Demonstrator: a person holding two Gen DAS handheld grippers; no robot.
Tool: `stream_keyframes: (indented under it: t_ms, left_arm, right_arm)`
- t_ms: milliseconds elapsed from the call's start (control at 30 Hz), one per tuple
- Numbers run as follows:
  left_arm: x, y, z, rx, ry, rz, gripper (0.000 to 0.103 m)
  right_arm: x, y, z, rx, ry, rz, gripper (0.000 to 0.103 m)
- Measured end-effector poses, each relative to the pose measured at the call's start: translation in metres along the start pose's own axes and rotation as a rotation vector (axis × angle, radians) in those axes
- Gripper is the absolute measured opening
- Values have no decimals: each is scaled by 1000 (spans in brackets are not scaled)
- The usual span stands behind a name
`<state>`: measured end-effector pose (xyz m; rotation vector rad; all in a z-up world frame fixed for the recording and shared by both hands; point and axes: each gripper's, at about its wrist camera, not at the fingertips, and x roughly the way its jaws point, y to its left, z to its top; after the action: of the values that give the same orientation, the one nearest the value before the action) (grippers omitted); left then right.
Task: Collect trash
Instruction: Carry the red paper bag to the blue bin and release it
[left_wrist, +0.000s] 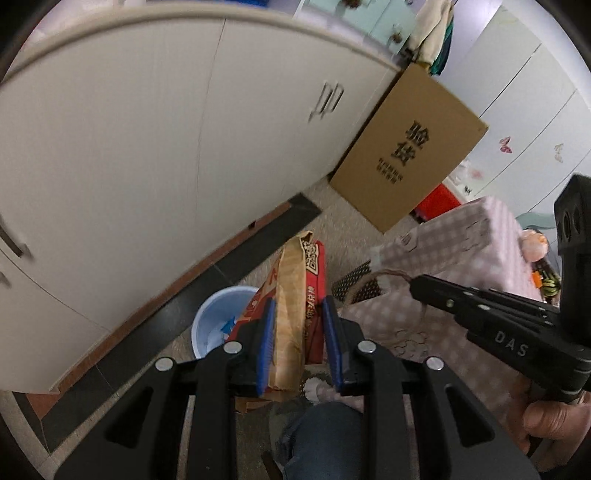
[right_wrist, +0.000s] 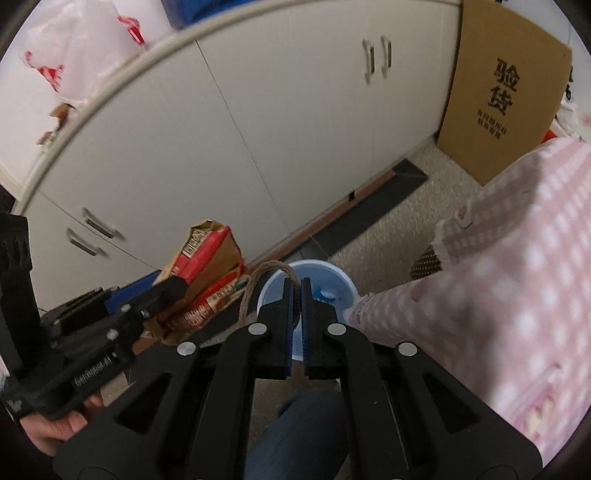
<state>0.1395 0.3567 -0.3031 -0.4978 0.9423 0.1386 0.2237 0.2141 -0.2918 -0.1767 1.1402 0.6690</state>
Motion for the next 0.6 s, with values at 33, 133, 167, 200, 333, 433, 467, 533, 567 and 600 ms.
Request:
stream_keyframes:
  t_ms: [33, 133, 167, 200, 333, 433, 467, 533, 567, 600]
  left_arm:
    - [8, 3, 1, -2, 12, 3, 25]
    - [30, 9, 4, -17, 46, 13, 38]
    - [38, 10, 4, -21, 63, 18, 58]
    - [41, 14, 4, -25, 73, 22, 65]
    - [39, 27, 3, -53, 49, 65, 82]
    - [29, 33, 1, -63, 22, 108, 85]
    - [26, 32, 0, -63, 13, 118, 86]
    - [15, 29, -1, -61, -12, 135, 88]
    - [9, 26, -1, -55, -24, 151, 89]
    - [4, 23, 0, -51, -28, 168, 89]
  right_arm:
    - [6, -1, 1, 0, 13, -4, 4]
    - [25, -4, -1, 28, 60, -7, 6]
    - [30, -6, -1, 41, 71, -5, 22]
    - [31, -9, -3, 63, 67, -18, 44]
    - [23, -22, -4, 109, 36, -9, 83]
    - [13, -15, -4, 76, 10, -7, 93]
    - [8, -11, -4, 65, -4, 3, 97]
    - [0, -5, -4, 47, -23, 14, 97]
    - [-3, -4, -4, 40, -30, 15, 97]
    - [-8, -1, -4, 32, -39, 19, 97]
